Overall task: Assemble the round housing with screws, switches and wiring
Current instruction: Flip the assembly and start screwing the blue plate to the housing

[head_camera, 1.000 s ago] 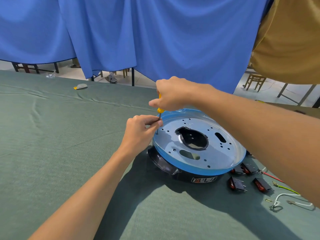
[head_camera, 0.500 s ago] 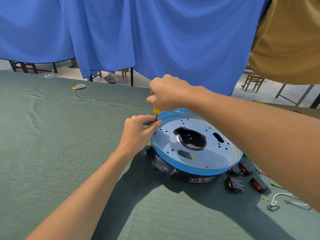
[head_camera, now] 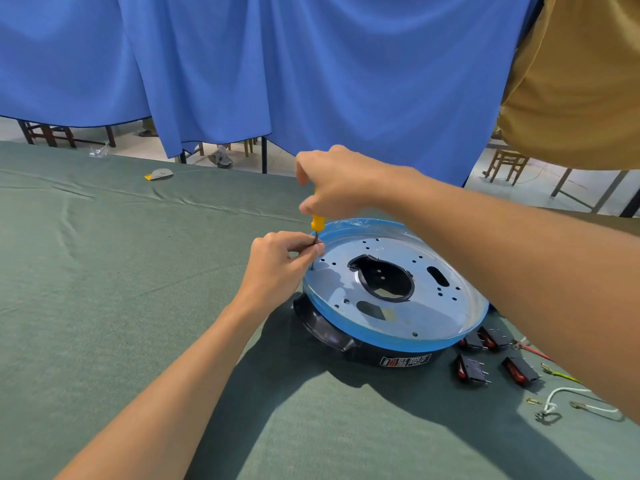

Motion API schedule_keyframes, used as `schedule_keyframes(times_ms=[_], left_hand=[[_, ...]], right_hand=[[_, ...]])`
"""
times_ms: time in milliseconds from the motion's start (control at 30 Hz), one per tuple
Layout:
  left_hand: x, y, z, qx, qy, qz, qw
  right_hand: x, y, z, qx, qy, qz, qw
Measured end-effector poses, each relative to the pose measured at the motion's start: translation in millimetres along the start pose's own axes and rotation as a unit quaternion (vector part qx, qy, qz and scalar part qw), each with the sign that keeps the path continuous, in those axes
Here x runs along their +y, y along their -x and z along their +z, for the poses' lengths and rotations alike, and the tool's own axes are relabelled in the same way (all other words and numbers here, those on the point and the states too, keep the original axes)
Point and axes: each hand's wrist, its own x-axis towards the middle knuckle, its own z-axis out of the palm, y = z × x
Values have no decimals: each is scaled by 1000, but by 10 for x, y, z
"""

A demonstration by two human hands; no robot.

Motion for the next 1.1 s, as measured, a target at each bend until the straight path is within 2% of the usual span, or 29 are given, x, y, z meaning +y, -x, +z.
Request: schedule_keyframes(times_ms=[67, 133, 200, 233, 367, 500, 633, 767, 900, 933, 1033, 1100], left_hand=[[-3, 1, 1, 0, 1, 3, 1000], [1, 1, 7, -1, 3, 8, 1000], [-5, 5, 8, 0, 3, 9, 1000], [-9, 8, 3, 2, 3, 9, 1000], [-22, 8, 4, -2, 2, 9, 1000], [-15, 9, 4, 0, 2, 7, 1000], [-23, 15, 8, -2, 0, 6, 1000], [-26, 9, 12, 0, -2, 6, 1000], [-25, 12, 10, 0, 0, 9, 1000], [-21, 14, 8, 0, 1, 10, 1000], [-12, 13, 2, -2, 4, 10, 1000], [-16, 9, 4, -5, 2, 5, 1000]], right_hand=[[10, 27, 72, 38, 42, 19, 998], [26, 35, 57, -12, 27, 36, 999], [38, 26, -17, -80, -34, 37, 996], [48, 20, -29, -84, -43, 31, 995], [61, 32, 59, -2, 33, 30, 999], [40, 29, -25, -86, -17, 22, 996], [17, 34, 65, 2, 19, 29, 999], [-13, 3, -20, -67, -5, 10, 998], [-16, 37, 61, 30, 25, 17, 999], [-18, 45, 76, 30, 34, 26, 999], [-27, 45, -20, -66, -13, 32, 997], [-34, 40, -66, -77, -26, 12, 997]])
